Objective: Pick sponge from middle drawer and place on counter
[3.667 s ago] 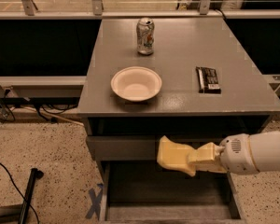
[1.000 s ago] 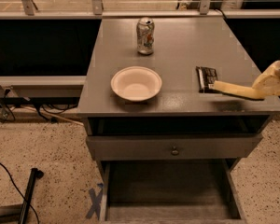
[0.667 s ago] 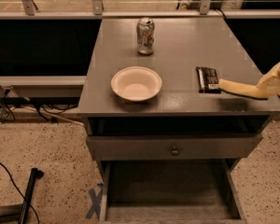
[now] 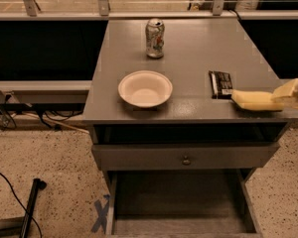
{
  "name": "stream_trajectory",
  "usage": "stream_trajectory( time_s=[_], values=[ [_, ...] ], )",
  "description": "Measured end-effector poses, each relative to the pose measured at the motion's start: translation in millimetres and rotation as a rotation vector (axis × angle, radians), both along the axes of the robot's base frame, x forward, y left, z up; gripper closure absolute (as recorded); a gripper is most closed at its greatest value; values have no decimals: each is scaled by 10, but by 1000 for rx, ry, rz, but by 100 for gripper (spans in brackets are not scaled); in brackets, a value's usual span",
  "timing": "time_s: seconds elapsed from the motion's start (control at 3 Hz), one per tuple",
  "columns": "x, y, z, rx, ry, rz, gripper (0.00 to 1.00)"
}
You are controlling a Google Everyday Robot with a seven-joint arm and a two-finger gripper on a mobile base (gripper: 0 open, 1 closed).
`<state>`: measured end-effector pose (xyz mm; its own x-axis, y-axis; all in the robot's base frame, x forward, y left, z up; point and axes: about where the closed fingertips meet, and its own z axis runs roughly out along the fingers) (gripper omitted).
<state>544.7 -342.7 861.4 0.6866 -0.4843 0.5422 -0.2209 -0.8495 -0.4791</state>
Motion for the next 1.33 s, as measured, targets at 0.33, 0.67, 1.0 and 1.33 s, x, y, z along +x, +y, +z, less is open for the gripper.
stream_trajectory(
  time_s=[0.33, 0.67, 1.0, 1.33],
  values=[
    [24, 5, 24, -20, -20, 18, 82],
    [28, 17, 17, -20, -19, 21, 58],
    [34, 32, 9, -20, -18, 24, 35],
    [38, 46, 1, -19, -17, 26, 12]
  ],
)
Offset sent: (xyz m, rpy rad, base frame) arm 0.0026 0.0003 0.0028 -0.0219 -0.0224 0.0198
